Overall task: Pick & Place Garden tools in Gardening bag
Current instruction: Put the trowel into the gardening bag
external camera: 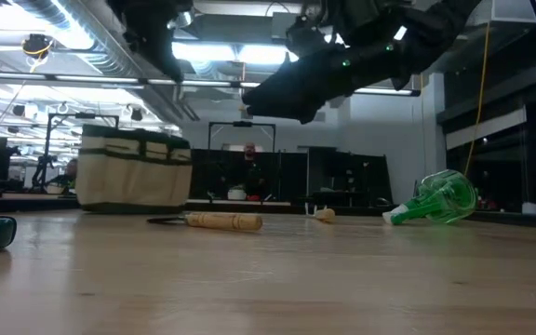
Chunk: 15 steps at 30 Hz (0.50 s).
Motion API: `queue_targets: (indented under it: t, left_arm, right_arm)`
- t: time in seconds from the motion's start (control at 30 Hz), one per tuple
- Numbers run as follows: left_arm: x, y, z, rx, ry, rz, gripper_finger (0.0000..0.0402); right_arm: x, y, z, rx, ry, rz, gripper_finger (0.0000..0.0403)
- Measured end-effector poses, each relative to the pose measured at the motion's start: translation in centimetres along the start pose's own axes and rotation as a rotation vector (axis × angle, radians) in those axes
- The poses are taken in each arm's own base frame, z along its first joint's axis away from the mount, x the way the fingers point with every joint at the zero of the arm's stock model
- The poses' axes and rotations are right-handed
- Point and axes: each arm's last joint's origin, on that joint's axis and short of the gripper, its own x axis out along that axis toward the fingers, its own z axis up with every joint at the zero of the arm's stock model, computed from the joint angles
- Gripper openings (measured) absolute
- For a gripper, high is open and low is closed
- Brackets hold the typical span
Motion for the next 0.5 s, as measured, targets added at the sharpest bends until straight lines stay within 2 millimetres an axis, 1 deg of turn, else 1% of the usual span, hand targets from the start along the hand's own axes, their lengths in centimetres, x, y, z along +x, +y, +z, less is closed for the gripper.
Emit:
queue_targets:
  t: [0.1, 0.27, 0.37, 0.5]
  left_arm:
    - [0.0, -0.7, -0.2, 0.017, 0.012, -0.017, 0.0001]
    - [-1.4, -0.4, 0.3, -0.050, -0.043, -0.024, 0.0004]
    - [-2.0, -0.3, 0.4, -0.086, -0.052, -0.073, 0.0005]
    - [-2.4, -0.7, 0.2, -0.131, -0.035, -0.167, 0.0004]
  right_arm:
    - [0.0, 0.0, -0.1, 0.000, 0.009, -0.002, 0.0213]
    - [0.0, 0.0, -0.2, 0.000, 0.018, -0.003, 0.0208]
    - [0.0, 0.0, -0.2, 0.000, 0.023, -0.004, 0.0208]
    - [0.0, 0.0, -0.2, -0.001, 0.023, -0.004, 0.0208]
